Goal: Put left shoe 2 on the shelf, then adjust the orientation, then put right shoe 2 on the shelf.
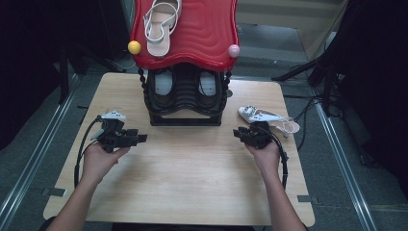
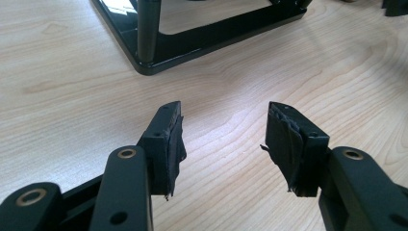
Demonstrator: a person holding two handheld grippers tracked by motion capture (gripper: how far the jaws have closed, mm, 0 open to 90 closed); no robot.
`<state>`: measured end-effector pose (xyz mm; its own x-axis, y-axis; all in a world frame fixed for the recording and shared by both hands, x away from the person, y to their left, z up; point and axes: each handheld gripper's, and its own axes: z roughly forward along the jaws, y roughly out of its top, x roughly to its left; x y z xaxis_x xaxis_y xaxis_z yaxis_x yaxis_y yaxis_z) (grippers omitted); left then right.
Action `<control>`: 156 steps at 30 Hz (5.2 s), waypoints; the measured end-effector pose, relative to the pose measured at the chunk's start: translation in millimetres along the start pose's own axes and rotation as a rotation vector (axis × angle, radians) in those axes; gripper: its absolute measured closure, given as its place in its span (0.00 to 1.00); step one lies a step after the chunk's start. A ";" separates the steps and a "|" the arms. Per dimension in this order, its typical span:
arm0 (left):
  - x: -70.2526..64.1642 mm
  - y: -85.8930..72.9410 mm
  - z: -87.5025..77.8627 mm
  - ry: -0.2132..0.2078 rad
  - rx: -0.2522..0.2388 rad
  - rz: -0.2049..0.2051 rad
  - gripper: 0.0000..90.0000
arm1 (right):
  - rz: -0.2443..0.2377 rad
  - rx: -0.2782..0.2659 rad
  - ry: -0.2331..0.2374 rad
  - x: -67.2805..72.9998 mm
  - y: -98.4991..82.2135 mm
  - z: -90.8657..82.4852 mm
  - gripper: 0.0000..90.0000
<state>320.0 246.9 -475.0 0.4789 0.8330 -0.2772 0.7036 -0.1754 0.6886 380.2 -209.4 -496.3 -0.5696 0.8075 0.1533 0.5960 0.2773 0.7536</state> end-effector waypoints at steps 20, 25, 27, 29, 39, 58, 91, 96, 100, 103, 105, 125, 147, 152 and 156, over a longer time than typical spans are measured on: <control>11.2 -5.5 3.2 -0.018 0.017 0.000 0.53 | 0.090 -0.016 -0.024 -22.3 4.1 -11.5 1.00; 9.2 -6.0 7.3 -0.023 0.031 0.011 0.53 | 0.116 -0.011 -0.048 -31.2 7.8 -19.5 1.00; 8.9 -6.3 6.9 -0.028 0.034 0.011 0.53 | 0.119 -0.008 -0.061 -33.9 8.5 -22.5 1.00; 8.2 -6.6 6.1 -0.030 0.030 0.006 0.53 | 0.122 -0.017 -0.077 -37.6 8.4 -26.2 1.00; 8.4 -6.7 5.4 -0.035 0.024 0.004 0.53 | 0.133 -0.009 -0.116 -54.7 21.1 -37.5 1.00; 8.2 -7.5 8.4 -0.047 0.039 0.011 0.54 | 0.220 -0.047 -0.174 -95.1 26.5 -53.3 1.00; 7.1 -8.7 9.7 -0.049 0.032 0.025 0.54 | 0.209 0.134 -0.244 -88.3 11.0 -30.7 1.00; 7.0 -8.7 9.6 -0.047 0.033 0.030 0.54 | 0.219 0.129 -0.236 -82.9 11.7 -32.7 1.00; 8.7 -8.5 8.7 -0.041 0.031 0.032 0.54 | 0.263 0.101 -0.153 -78.8 11.2 -34.7 1.00; 9.3 -8.6 8.8 -0.043 0.033 0.029 0.54 | 0.281 0.096 -0.136 -78.3 11.3 -32.8 1.00; 9.0 -8.6 8.6 -0.042 0.032 0.031 0.54 | 0.289 0.098 -0.131 -77.2 11.0 -31.2 1.00; 8.5 -8.3 9.9 -0.039 0.039 0.036 0.53 | 0.219 0.022 -0.160 -63.0 27.0 -45.4 0.88; 6.5 -10.3 6.6 -0.041 0.022 0.043 0.53 | 0.288 0.161 -0.190 -77.0 18.8 -4.9 0.93; 7.2 -10.2 6.2 -0.037 0.016 0.044 0.53 | 0.316 0.162 -0.184 -80.1 18.3 -5.2 0.96; 7.8 -10.1 6.5 -0.037 0.017 0.043 0.53 | 0.329 0.147 -0.171 -83.2 17.1 -7.6 0.98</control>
<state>320.0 251.8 -488.5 0.5281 0.8043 -0.2723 0.6905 -0.2201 0.6891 433.5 -275.8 -491.3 -0.2394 0.9373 0.2532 0.8127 0.0508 0.5804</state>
